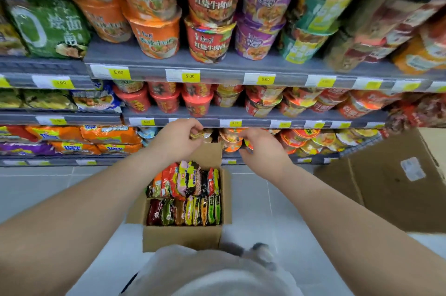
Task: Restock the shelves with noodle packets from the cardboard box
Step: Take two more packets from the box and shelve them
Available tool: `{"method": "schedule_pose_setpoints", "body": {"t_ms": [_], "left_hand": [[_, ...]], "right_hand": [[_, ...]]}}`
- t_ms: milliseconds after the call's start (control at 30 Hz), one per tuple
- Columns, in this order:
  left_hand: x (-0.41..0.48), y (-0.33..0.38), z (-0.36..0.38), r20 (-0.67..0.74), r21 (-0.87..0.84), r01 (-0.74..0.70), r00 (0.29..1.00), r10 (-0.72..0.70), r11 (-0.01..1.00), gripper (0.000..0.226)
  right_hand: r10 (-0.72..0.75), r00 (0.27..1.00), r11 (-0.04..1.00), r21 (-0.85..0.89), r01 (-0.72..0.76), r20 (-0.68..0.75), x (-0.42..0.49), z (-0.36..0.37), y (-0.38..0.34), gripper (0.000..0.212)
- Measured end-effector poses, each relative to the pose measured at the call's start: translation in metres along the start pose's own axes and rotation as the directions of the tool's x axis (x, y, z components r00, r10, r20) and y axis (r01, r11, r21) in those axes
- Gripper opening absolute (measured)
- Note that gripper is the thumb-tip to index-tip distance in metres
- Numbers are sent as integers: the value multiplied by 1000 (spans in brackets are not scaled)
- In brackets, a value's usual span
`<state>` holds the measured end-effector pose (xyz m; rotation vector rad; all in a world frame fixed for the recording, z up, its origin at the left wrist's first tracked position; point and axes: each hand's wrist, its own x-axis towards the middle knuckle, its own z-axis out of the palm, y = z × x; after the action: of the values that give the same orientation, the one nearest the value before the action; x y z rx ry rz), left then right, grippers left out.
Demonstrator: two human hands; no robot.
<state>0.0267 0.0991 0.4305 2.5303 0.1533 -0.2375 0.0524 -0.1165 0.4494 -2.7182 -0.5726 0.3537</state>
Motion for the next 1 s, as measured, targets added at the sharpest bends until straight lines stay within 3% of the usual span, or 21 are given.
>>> {"method": "schedule_pose_setpoints", "body": {"t_ms": [167,267,467,633,1000], "left_hand": [[6,-2,11,-122,-97,262,954,-273,960,34],[-6,7,30,-203,-229,459,840,-503,859,33],[-35,14,77,-234,-324,638,661,-713,698,26],[-38,-17,134,-198,-380,718,552,-810,583,30],[6,-156,308,-182,-321,752,547,-817,575,36]], "right_hand": [[-232,957,972,10,233,177,74,1,12,38],[-377,875,921,28,388,304,105,6,18,38],[-506,734,833,35,553,452,129,30,31,40],[-498,683,822,41,568,534,143,92,43,37],[-524,632,753,-35,657,571,190,332,100,49]]}}
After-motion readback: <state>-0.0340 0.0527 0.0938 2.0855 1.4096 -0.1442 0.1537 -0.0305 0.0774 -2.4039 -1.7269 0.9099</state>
